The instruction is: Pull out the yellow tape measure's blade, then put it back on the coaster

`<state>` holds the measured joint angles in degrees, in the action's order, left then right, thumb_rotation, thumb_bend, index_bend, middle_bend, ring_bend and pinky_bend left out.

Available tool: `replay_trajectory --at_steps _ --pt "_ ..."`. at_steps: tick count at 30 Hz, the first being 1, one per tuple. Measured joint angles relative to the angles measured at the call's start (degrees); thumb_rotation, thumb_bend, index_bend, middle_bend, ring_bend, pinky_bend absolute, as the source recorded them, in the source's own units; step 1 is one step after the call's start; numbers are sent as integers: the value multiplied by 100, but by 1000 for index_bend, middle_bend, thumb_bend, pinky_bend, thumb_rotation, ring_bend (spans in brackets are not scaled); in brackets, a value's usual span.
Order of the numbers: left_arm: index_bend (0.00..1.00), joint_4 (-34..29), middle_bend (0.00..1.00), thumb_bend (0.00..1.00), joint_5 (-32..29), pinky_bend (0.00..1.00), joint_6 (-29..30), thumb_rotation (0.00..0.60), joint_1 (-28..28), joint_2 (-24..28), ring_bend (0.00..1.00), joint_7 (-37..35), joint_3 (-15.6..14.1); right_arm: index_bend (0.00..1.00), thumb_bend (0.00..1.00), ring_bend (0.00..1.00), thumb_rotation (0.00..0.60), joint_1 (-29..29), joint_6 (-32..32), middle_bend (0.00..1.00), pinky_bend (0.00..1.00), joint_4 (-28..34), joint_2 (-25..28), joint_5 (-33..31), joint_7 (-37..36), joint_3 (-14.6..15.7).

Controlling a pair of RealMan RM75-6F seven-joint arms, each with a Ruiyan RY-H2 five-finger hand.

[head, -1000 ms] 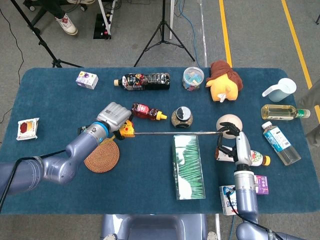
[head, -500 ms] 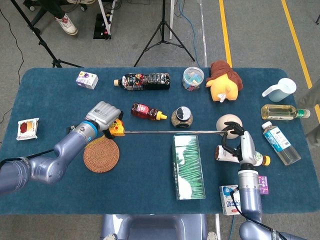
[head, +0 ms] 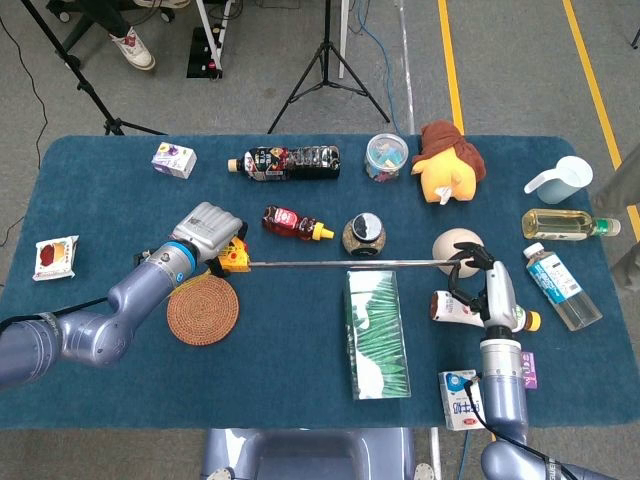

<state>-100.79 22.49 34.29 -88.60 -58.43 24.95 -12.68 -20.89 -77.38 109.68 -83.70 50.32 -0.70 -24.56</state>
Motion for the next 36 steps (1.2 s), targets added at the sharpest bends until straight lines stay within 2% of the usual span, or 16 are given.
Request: replay_trajectory --at_steps 13,29,32,36 --pt "606 -7 523 337 -67 537 2 584 -61 -33 528 43 126 550 594 218 584 -33 20 289 263 68 13 73 24 24" --pt "606 115 524 336 -485 537 -63 587 -454 -253 528 105 367 549 594 217 584 -500 113 287 258 301 -327 269 580 115" --pt "606 134 524 337 -557 537 -79 588 -536 -305 528 130 377 516 586 207 578 -624 148 270 245 325 -411 310 739 143" --pt "606 104 524 337 -594 537 -86 589 -582 -305 528 131 381 382 538 161 579 -726 187 204 216 309 -443 364 852 147"
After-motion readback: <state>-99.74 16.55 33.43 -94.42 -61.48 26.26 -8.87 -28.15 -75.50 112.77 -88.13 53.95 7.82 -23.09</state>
